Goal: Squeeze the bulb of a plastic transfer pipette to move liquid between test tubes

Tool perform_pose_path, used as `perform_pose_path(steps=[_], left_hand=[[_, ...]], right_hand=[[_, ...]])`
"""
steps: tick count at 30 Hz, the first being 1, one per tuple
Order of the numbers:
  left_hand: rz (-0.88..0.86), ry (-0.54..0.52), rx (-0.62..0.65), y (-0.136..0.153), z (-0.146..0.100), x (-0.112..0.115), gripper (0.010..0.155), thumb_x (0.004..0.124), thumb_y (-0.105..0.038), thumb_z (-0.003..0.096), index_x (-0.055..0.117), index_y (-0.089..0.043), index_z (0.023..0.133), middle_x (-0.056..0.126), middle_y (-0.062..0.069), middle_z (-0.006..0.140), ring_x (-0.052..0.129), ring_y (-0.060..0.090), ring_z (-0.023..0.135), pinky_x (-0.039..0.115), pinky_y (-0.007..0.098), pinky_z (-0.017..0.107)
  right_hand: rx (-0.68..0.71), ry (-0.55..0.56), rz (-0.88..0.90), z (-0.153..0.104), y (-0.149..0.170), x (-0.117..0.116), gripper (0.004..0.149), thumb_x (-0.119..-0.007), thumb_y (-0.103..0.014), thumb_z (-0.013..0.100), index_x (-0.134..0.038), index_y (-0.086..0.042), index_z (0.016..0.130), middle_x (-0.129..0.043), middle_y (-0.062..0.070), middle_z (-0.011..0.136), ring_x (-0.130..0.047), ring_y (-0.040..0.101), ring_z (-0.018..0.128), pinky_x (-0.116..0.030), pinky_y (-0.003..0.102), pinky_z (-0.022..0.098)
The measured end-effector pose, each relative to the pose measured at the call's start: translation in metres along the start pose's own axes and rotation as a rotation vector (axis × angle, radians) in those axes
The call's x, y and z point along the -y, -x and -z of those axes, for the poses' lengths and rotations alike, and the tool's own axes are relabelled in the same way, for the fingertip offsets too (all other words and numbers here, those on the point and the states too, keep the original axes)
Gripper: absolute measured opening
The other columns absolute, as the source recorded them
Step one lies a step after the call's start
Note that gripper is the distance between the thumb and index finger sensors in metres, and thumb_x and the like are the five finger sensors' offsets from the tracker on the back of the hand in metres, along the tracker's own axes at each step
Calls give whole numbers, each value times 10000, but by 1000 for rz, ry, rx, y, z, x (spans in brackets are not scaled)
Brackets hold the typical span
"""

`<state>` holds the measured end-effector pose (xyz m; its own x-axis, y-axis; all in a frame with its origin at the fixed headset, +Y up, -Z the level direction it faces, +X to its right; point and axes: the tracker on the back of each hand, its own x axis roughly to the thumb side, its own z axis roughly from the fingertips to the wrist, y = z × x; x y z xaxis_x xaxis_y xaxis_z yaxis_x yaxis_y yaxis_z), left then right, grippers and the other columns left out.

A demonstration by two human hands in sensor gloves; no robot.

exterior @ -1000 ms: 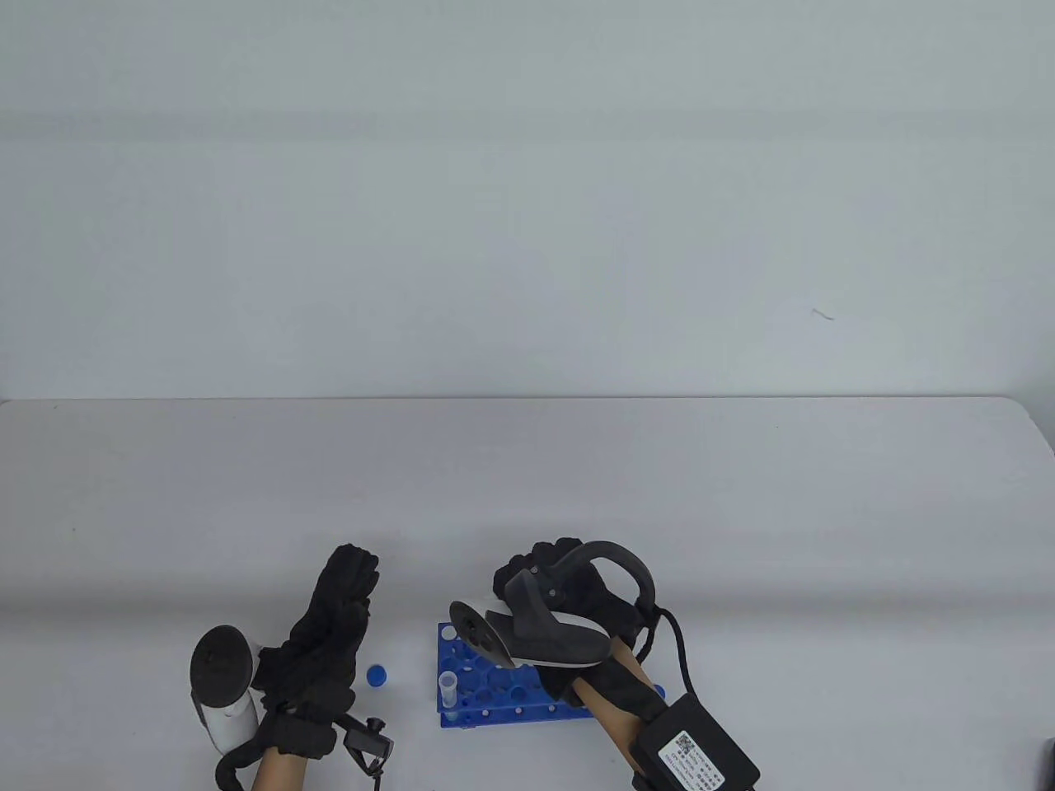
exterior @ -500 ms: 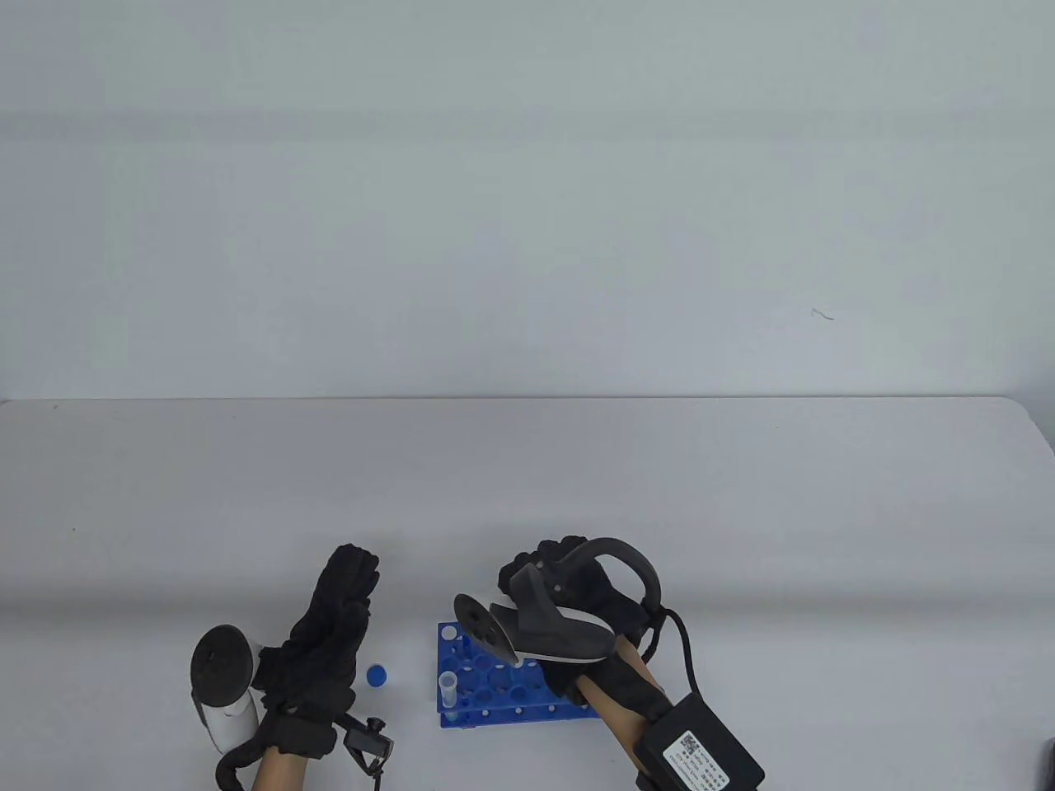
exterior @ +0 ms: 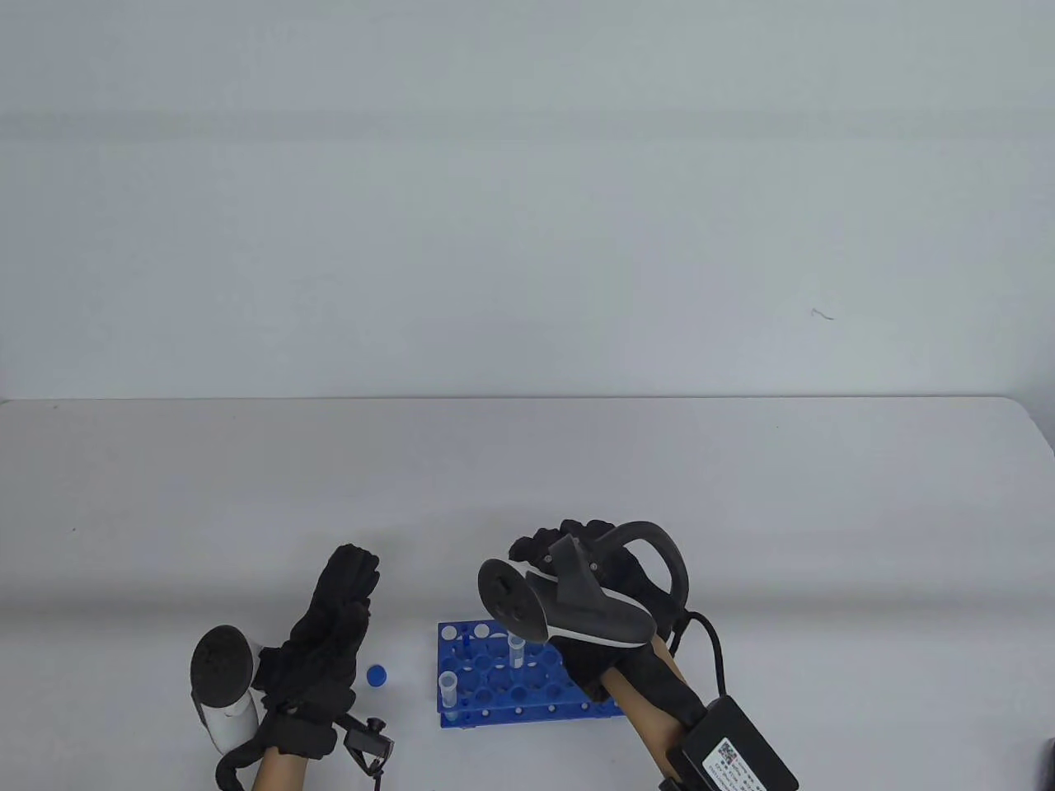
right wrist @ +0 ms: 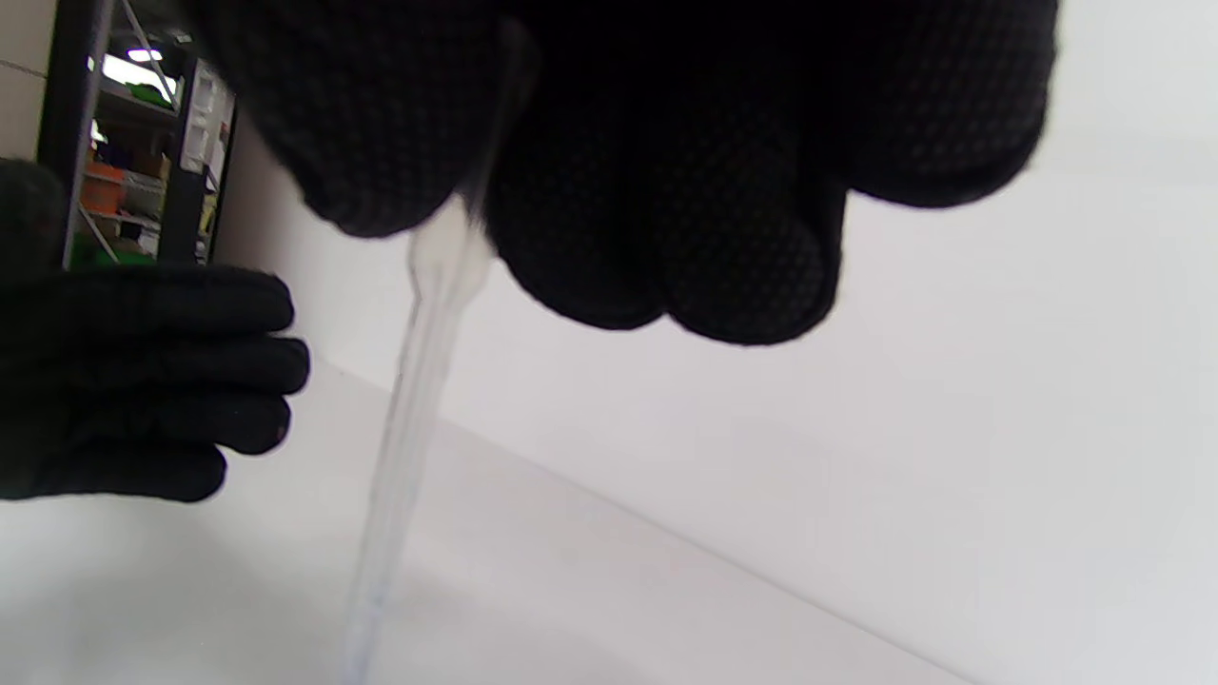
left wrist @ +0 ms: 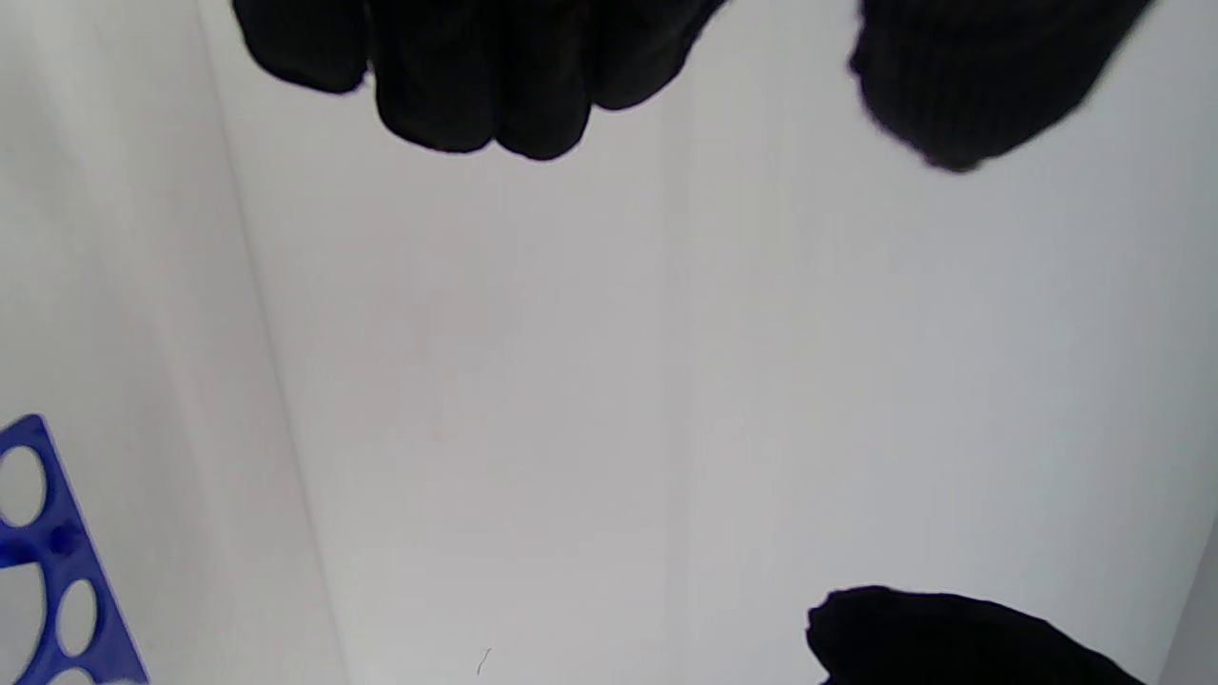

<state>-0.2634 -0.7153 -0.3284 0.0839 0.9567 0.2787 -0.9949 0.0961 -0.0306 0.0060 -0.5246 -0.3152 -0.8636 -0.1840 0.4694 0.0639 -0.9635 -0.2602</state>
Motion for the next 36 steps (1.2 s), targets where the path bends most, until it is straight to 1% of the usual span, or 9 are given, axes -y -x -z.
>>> perform_pose_path(steps=[5,10,19,25,29,36], left_hand=[[2,-1,0,0,0,0,919,625,-708,435,337,-241,1171,456,79,1236,502,335,1110,455,566,827],[1,-1,1,0,-1,0,918,624,-708,436,335,-241,1171,455,83,1237,500,337,1110,454,567,827],[-3,-1,3,0,-1,0,921,625,-709,435,334,-240,1172,454,82,1237,500,336,1111,453,567,828],[-3,-1,3,0,-1,0,920,623,-710,436,333,-242,1172,453,79,1238,499,336,1111,453,566,828],[-3,-1,3,0,-1,0,918,623,-710,436,334,-242,1172,452,80,1238,500,336,1111,454,566,828],[-3,-1,3,0,-1,0,920,623,-710,436,333,-241,1173,451,80,1239,498,336,1112,453,567,828]], right_hand=[[76,3,107,-2,-15,7,473,-867,-361,326,-881,-191,768,-1030,-14,593,-1022,207,484,-821,426,437],[130,-25,87,2,-36,3,476,-868,-357,326,-877,-192,773,-1028,-16,600,-1021,207,490,-821,426,440],[174,-82,33,14,-61,-22,465,-871,-351,322,-885,-194,759,-1032,-17,585,-1026,202,476,-825,424,433],[207,-36,-48,18,-74,-40,416,-864,-357,308,-917,-208,692,-1047,-34,520,-1036,191,430,-836,415,409],[239,-10,-106,19,-82,-48,400,-859,-363,291,-930,-221,659,-1053,-42,495,-1040,182,412,-841,407,403],[269,-42,-135,24,-95,-71,392,-858,-370,286,-934,-230,645,-1056,-52,486,-1043,175,406,-845,401,401]])
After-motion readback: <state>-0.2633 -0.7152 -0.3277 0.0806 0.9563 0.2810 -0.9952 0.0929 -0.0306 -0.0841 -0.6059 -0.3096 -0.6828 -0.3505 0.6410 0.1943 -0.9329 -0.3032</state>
